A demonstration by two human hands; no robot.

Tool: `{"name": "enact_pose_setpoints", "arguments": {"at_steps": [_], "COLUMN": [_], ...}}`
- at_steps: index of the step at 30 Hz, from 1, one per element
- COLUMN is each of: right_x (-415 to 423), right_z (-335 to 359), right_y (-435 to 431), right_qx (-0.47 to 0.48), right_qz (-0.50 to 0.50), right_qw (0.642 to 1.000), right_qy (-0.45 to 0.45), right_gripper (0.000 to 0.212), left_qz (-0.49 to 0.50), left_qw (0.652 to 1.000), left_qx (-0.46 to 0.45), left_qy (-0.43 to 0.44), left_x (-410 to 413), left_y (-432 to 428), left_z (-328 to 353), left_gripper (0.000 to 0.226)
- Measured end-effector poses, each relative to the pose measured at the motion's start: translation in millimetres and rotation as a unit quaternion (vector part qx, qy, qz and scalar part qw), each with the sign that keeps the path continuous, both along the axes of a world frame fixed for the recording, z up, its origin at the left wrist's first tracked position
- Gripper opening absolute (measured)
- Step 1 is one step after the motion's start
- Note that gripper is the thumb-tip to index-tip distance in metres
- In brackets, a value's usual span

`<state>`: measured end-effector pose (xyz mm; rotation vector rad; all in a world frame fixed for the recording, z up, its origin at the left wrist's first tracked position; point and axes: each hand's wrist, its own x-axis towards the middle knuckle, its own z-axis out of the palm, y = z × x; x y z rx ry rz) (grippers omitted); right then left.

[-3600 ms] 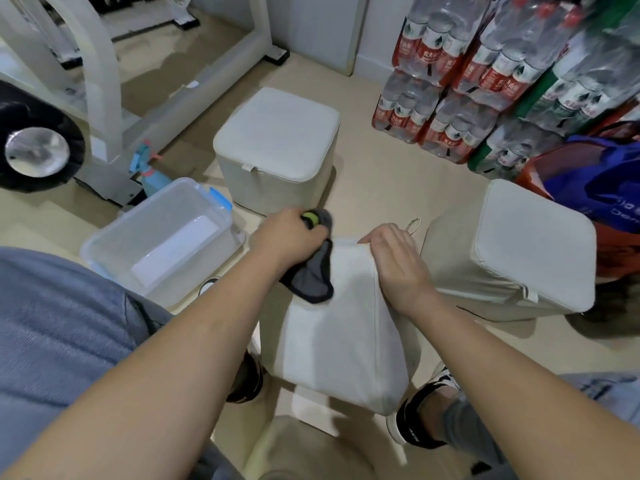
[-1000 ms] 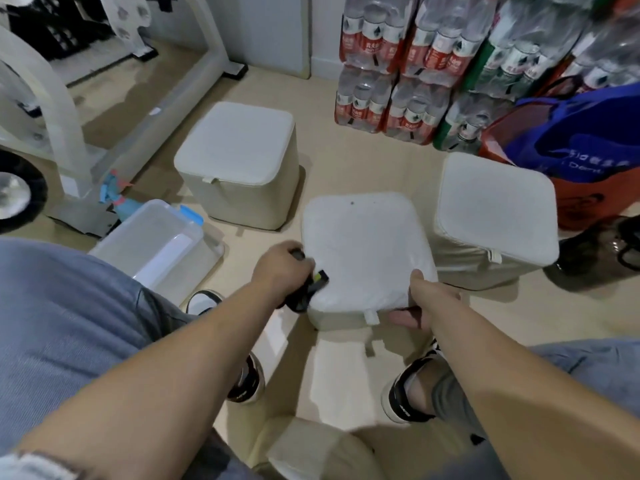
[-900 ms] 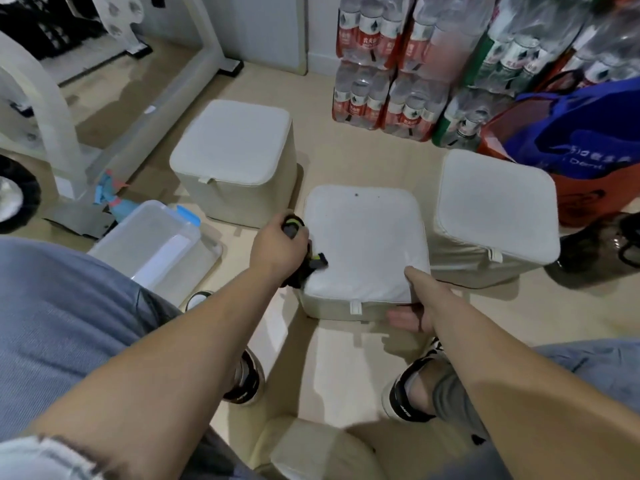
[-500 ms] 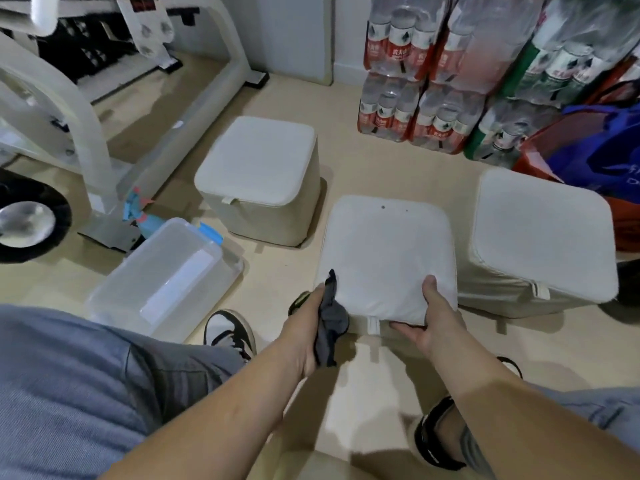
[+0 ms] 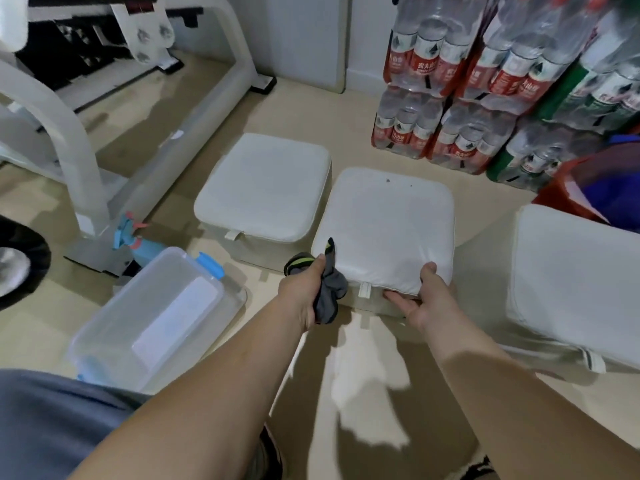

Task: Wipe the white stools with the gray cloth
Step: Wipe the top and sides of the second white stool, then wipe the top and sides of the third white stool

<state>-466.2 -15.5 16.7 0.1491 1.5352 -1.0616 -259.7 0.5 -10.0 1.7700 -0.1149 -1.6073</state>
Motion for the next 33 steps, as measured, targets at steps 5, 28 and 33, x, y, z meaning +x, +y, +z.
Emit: {"name": "enact_pose_setpoints", "arguments": {"at_steps": [5, 28, 33], "right_x": [-5, -35, -113], "right_z": [1, 50, 97], "right_y": [-39, 1, 16], "right_qx": [-0.001, 0.034, -0.022], "right_qz": [0.002, 0.258, 0.282], "right_qw": [1.000, 0.961, 0.916], "right_qy": [0.000, 0.094, 0.284], "right_gripper": [0.060, 0.060, 0.027], "left_qz": [0.061, 0.007, -0.134], "left_qw": [0.997, 0.999, 0.990], "left_qx": [0.015, 0.026, -0.028], "left_qy": [0.047, 0.019, 0.042], "left_x": [2, -90, -161], "left_y": [-35, 42, 40], "left_z": [-10, 37, 52], "left_gripper": [0.114, 0.035, 0.051]}}
